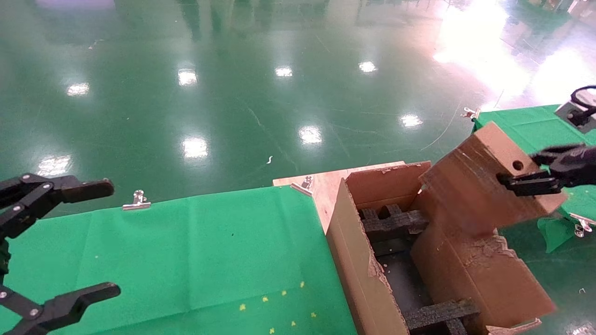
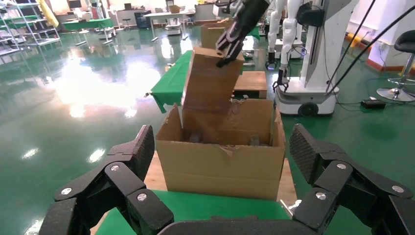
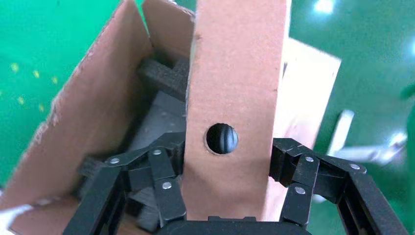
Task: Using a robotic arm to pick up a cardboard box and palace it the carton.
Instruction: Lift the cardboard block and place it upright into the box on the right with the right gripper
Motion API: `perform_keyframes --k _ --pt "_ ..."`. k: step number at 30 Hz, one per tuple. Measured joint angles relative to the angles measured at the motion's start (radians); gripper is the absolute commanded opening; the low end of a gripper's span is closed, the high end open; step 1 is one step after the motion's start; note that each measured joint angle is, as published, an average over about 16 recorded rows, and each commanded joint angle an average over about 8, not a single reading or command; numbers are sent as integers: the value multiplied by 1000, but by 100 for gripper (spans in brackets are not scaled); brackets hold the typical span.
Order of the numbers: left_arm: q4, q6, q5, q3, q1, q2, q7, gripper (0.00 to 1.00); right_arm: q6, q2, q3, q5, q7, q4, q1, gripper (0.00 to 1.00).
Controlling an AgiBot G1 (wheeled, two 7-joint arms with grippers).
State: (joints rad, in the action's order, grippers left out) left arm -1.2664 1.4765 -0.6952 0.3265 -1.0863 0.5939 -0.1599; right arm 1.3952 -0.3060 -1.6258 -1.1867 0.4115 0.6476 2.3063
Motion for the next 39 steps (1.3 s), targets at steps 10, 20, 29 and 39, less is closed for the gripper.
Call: perform_keyframes --k 10,20,29,39 --pt "0 0 0 0 0 0 0 100 -130 101 -18 33 287 165 -57 0" --pt "0 -1 0 0 0 0 0 100 -177 134 -32 34 375 233 -79 0" --pt "0 0 1 0 0 0 0 100 -220 133 -57 44 394 255 -124 0" --pt "1 0 1 1 0 0 0 100 -322 124 -106 64 422 280 -218 0"
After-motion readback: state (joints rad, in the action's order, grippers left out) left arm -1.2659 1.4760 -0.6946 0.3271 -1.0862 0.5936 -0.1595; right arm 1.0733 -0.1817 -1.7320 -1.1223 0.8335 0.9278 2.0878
